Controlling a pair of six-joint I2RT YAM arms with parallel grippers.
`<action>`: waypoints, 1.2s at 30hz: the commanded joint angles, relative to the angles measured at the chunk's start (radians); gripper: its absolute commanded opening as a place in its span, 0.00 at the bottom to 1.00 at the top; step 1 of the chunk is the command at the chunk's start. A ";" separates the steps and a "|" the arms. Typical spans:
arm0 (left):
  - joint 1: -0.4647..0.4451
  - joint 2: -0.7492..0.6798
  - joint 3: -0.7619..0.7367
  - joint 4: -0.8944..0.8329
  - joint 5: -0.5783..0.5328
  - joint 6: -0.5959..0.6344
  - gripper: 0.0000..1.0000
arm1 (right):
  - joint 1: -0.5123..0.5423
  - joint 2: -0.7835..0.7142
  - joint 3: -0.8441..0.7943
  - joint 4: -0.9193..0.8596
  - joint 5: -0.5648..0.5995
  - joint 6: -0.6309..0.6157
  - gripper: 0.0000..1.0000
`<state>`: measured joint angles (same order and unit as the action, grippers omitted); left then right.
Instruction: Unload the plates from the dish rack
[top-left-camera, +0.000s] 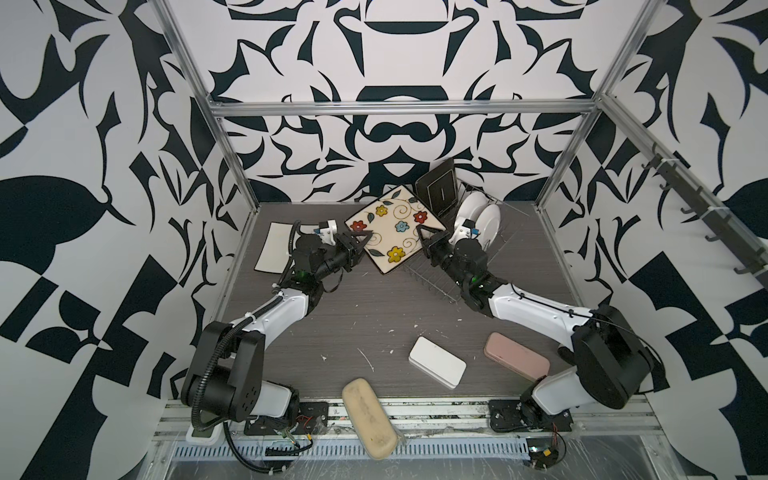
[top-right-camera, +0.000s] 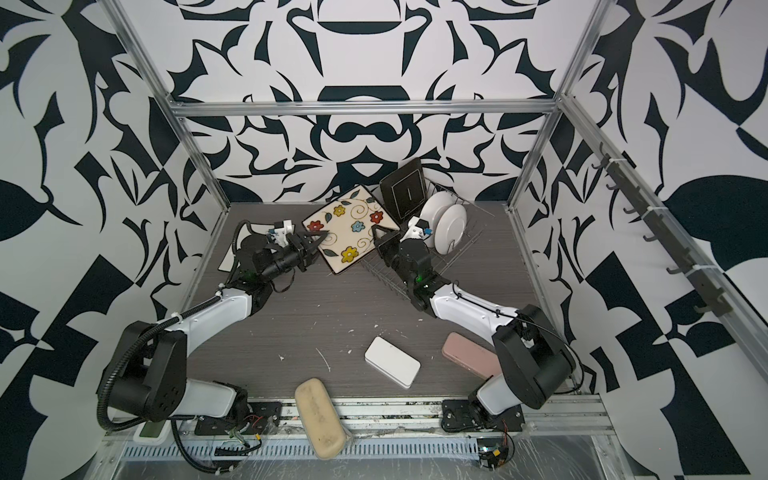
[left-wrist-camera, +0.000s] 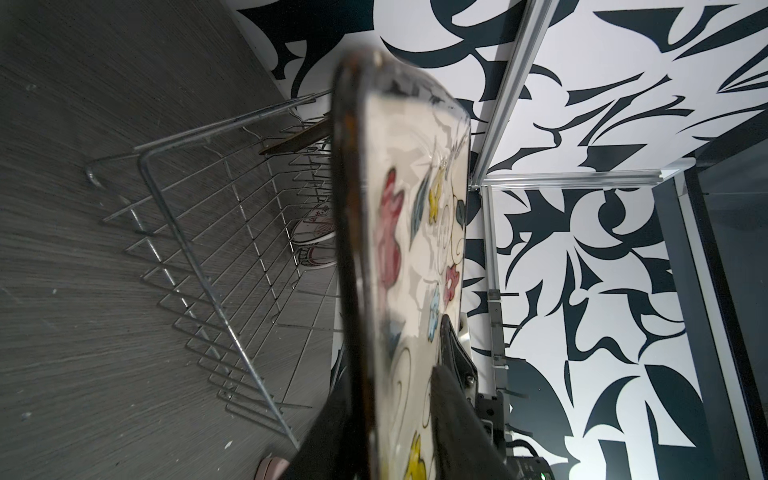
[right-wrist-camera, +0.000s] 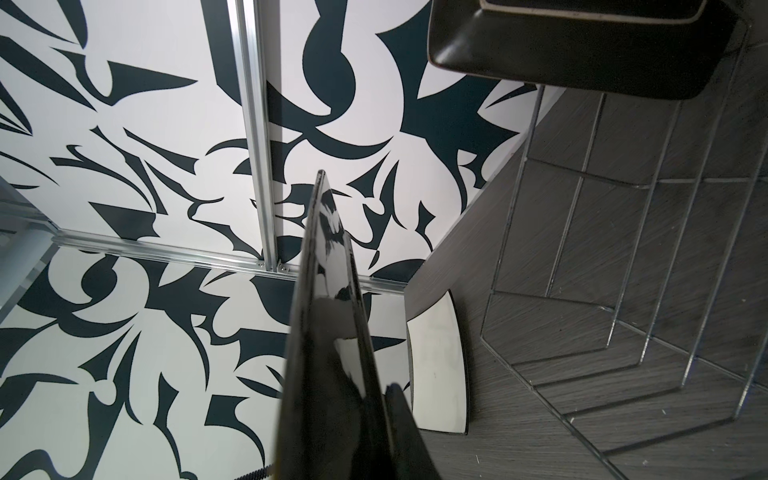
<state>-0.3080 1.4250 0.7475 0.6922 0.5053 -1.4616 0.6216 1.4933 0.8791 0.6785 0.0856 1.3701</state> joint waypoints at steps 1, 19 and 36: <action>-0.002 0.014 -0.003 0.038 0.005 -0.004 0.30 | 0.000 -0.041 0.065 0.289 -0.013 0.066 0.00; -0.002 0.020 -0.009 0.097 -0.005 -0.029 0.00 | -0.007 -0.083 0.013 0.255 -0.014 0.032 0.16; 0.032 -0.022 -0.022 0.207 -0.042 -0.091 0.00 | -0.059 -0.101 -0.045 0.236 -0.050 0.086 0.85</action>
<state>-0.3023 1.4479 0.7258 0.7250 0.4931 -1.5219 0.5751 1.4425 0.8249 0.7910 0.0353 1.4456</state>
